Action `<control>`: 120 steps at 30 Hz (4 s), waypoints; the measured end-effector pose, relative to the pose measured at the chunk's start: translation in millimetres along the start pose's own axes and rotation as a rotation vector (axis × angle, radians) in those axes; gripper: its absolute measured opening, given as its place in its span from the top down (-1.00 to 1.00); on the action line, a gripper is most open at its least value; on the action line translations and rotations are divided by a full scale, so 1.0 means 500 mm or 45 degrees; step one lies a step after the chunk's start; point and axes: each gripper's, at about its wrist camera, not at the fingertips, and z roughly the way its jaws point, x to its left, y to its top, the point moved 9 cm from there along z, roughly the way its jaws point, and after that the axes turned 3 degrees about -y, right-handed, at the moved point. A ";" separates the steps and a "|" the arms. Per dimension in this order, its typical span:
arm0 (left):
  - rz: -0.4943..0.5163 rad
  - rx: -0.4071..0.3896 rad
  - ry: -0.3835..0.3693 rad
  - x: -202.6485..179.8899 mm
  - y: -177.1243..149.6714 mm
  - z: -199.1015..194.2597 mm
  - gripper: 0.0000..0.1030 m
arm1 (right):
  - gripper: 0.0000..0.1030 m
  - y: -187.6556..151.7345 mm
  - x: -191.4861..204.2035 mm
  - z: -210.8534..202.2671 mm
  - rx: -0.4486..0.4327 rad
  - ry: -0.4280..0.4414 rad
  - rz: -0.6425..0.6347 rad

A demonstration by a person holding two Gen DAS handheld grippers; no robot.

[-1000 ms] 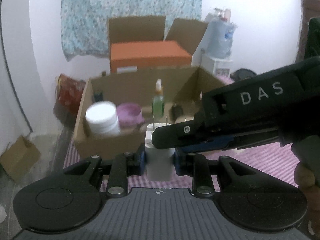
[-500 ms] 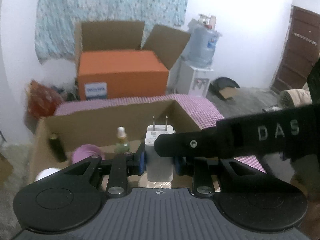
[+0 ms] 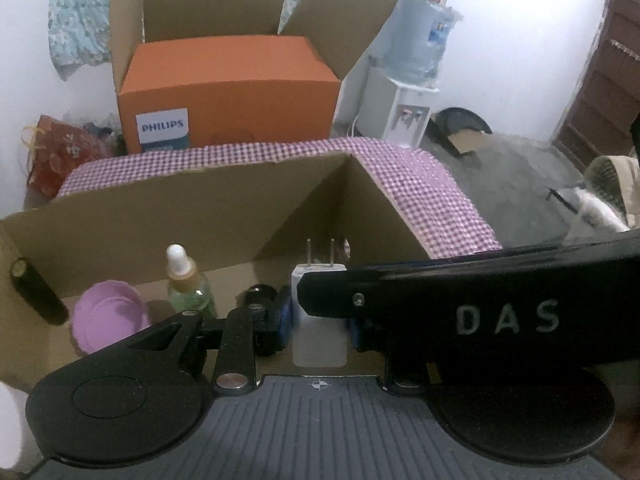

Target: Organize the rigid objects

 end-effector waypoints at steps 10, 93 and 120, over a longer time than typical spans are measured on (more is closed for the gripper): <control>-0.027 0.069 -0.003 -0.012 -0.002 0.031 0.46 | 0.21 0.005 -0.019 0.010 0.004 -0.039 -0.037; -0.124 -0.226 0.401 0.108 -0.162 -0.341 -1.00 | 0.17 -0.254 0.107 -0.249 -0.285 -0.393 -0.064; -0.134 -0.224 0.405 0.107 -0.161 -0.350 -1.00 | 0.16 -0.255 0.112 -0.248 -0.256 -0.378 -0.083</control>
